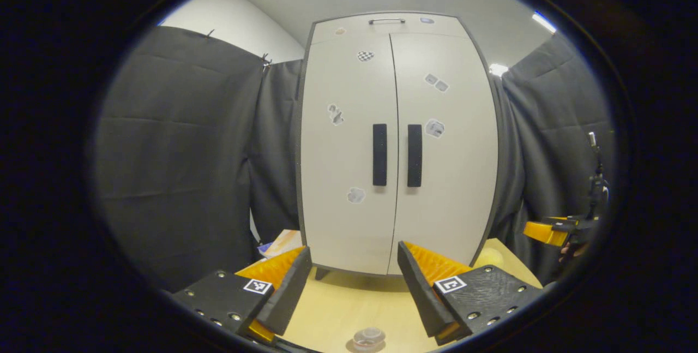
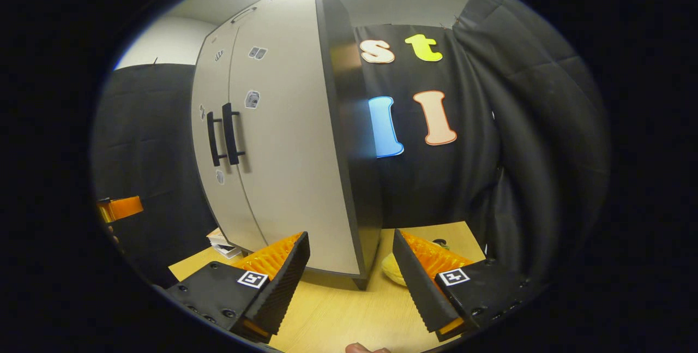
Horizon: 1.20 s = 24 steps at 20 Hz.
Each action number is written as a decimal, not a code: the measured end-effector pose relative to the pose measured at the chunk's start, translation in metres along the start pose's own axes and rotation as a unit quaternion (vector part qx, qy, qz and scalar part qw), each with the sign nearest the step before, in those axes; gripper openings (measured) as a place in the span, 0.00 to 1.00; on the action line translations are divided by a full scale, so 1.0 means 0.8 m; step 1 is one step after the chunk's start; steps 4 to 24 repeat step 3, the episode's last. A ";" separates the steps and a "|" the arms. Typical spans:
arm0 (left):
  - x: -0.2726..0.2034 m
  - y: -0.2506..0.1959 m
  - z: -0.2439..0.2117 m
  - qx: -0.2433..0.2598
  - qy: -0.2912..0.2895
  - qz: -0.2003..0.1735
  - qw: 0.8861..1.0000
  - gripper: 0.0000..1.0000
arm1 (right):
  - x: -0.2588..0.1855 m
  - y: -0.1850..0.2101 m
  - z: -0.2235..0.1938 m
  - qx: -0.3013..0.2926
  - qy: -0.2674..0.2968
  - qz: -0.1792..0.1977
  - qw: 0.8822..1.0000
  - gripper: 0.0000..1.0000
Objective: Grasp the bottle in the cabinet with the left hand and place it on the coaster, then close the right door with the right hand and the left door with the left hand.
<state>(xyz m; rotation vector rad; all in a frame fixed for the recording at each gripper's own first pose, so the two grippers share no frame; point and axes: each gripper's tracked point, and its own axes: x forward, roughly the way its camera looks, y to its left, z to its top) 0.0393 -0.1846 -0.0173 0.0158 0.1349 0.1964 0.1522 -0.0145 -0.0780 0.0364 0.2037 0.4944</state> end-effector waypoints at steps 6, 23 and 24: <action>-0.002 0.006 -0.003 -0.001 0.003 0.011 1.000 0.87 | 0.001 0.004 -0.002 -0.006 0.002 0.008 1.000 0.98; -0.002 0.006 -0.003 -0.001 0.003 0.011 1.000 0.87 | 0.001 0.004 -0.002 -0.006 0.002 0.008 1.000 0.98; -0.002 0.006 -0.003 -0.001 0.003 0.011 1.000 0.87 | 0.001 0.004 -0.002 -0.006 0.002 0.008 1.000 0.98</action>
